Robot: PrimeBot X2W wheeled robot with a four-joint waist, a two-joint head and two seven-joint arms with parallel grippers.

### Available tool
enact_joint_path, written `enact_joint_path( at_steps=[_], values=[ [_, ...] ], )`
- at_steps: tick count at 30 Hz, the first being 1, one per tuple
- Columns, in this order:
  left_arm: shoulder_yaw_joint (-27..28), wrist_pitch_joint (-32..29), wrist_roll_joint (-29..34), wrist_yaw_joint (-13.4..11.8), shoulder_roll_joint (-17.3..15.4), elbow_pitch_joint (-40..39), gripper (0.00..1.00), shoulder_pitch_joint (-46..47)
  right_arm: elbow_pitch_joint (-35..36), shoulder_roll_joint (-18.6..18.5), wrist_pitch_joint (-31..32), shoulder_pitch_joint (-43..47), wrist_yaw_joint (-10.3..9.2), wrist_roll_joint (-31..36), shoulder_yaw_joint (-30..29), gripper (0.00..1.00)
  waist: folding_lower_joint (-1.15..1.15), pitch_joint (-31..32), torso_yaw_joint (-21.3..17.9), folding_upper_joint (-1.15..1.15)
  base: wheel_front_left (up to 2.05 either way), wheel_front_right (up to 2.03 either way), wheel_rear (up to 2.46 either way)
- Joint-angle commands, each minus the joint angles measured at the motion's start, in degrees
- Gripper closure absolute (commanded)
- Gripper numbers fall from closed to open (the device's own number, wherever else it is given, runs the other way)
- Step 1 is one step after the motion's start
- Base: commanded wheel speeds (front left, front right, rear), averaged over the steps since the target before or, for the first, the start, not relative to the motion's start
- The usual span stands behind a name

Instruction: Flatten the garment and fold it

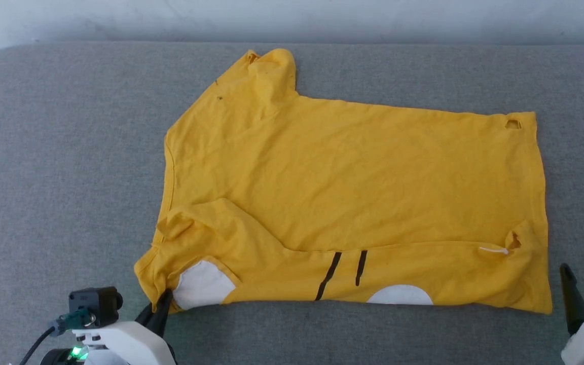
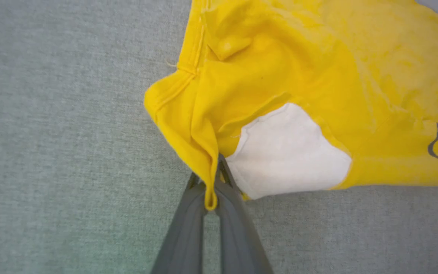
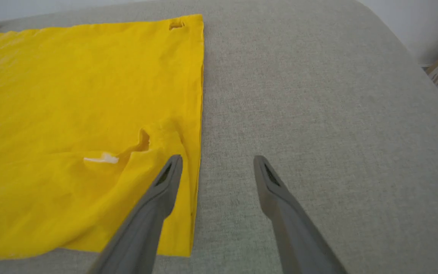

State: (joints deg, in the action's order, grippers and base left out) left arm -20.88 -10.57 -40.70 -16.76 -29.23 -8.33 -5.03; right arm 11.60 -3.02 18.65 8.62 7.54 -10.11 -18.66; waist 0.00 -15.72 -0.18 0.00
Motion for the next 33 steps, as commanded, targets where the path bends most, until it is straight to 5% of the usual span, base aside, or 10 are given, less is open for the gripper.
enact_joint_path(
  at_steps=[1, 15, 17, 33],
  values=[
    [0.1, 0.1, -0.1, -0.5, -0.3, -0.7, 1.0, -0.7, 0.3, 0.1, 3.2, 0.7, -0.05, -0.1, -0.5, 0.0, 0.0, -0.2, 0.2, 0.0, 0.0, 0.0, 0.0],
    [-1.4, -0.7, 0.3, -0.6, 0.2, -1.4, 1.0, 0.4, -5.6, 0.1, 11.1, 1.9, -0.05, -5.3, 2.2, 0.0, 0.0, -0.6, 1.2, 0.0, 0.0, 0.0, 0.0],
    [-1.4, -0.6, 0.3, -0.7, 0.2, -1.5, 1.0, 0.5, -7.0, 0.1, 11.0, 1.4, -0.05, -5.9, 2.1, 1.0, 0.0, -0.5, 1.3, 0.0, 0.0, 0.0, 0.0],
    [2.5, 1.8, -4.4, -0.3, 1.5, -4.8, 1.0, -1.0, -4.2, 0.1, 9.6, -2.3, -0.05, -5.6, 1.1, 1.0, 0.0, 1.8, 0.1, 0.0, 0.0, 0.0, 0.0]
  ],
)
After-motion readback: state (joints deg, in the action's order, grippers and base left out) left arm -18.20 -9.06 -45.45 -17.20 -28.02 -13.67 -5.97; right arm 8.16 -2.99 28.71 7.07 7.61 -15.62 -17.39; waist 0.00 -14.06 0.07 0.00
